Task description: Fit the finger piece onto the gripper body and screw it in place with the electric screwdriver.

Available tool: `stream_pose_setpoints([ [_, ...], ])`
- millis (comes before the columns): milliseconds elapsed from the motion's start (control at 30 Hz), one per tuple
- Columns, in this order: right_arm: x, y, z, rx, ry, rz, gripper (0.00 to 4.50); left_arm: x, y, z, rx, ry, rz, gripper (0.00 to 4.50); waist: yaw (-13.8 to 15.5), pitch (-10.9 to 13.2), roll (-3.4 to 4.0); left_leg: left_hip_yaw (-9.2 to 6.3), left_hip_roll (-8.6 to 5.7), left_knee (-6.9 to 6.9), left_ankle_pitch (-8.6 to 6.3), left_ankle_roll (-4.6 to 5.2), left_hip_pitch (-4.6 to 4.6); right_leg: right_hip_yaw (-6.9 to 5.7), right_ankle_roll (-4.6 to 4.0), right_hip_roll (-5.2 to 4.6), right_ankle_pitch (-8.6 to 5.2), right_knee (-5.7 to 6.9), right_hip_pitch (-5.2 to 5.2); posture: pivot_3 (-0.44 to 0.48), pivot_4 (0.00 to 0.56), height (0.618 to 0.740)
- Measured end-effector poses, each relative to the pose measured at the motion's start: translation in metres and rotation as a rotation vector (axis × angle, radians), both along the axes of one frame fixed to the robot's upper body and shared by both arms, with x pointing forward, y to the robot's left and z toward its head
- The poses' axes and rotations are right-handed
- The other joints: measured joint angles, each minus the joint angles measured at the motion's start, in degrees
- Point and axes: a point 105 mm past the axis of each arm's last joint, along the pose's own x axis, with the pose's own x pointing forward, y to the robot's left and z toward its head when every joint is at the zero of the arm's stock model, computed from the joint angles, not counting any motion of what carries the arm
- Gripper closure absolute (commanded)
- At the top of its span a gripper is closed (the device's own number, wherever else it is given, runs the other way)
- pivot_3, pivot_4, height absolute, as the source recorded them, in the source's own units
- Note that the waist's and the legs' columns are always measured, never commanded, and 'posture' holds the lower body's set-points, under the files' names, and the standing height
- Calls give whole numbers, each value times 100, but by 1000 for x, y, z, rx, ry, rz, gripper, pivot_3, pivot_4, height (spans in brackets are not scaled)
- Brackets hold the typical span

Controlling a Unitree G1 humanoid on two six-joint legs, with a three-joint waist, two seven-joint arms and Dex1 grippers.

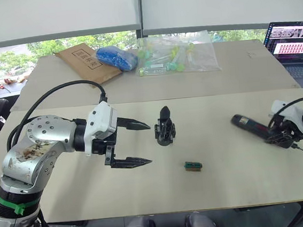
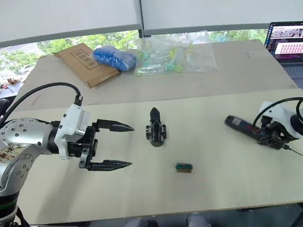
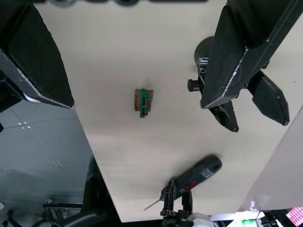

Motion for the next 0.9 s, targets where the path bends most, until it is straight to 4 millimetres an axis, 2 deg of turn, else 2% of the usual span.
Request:
stream_pose_setpoints([
  [67, -6, 8, -1, -6, 14, 93, 2569, -1, -1, -3, 12, 1, -11, 0, 12, 1, 2, -1, 0, 5, 0, 0, 0, -3, 0, 0, 0, 1, 3, 0, 150, 740],
  [167, -8, 7, -8, -47, 11, 126, 2569, -2, -2, -11, 39, -12, -29, 0, 34, 2, 3, 3, -1, 9, 0, 0, 0, 0, 0, -1, 0, 1, 4, 0, 150, 740],
  [200, -8, 6, -9, -57, 14, 132, 1515, -2, -3, -14, 45, -8, -37, 0, 37, 2, 4, 4, 0, 9, 0, 0, 0, 2, 0, -1, 0, 3, 2, 0, 150, 740],
  [333, -12, 4, -5, -97, 57, 130, 150, -5, -4, -17, 54, -1, -61, 0, 40, 2, 4, 4, 1, 9, 0, 0, 1, 2, 0, 1, 0, 3, 2, 0, 150, 740],
  [367, -11, 3, -2, -110, 59, 126, 20, -5, -4, -17, 56, -2, -64, 0, 37, 3, 4, 4, 1, 9, 0, 0, 1, 2, 0, 1, 0, 3, 2, 0, 150, 740],
  [533, -9, -3, 9, -174, 94, 82, 20, -5, -5, -18, 60, -10, -71, 0, 44, 3, 4, 3, 1, 9, 0, 0, 0, 1, 0, 1, 0, 3, 2, 0, 150, 740],
  [800, -7, 1, -8, -199, 144, 34, 20, -6, -4, -24, 69, -6, -69, 0, 49, 3, 4, 5, 1, 9, 0, 0, 0, 3, 0, 2, 0, 6, 1, 0, 150, 740],
  [900, -3, 1, -11, -213, 135, 26, 852, -6, -4, -23, 69, -16, -67, 0, 48, 1, 2, 4, 1, 10, 0, 0, 1, 0, 0, 2, 0, 5, 4, 0, 150, 740],
])
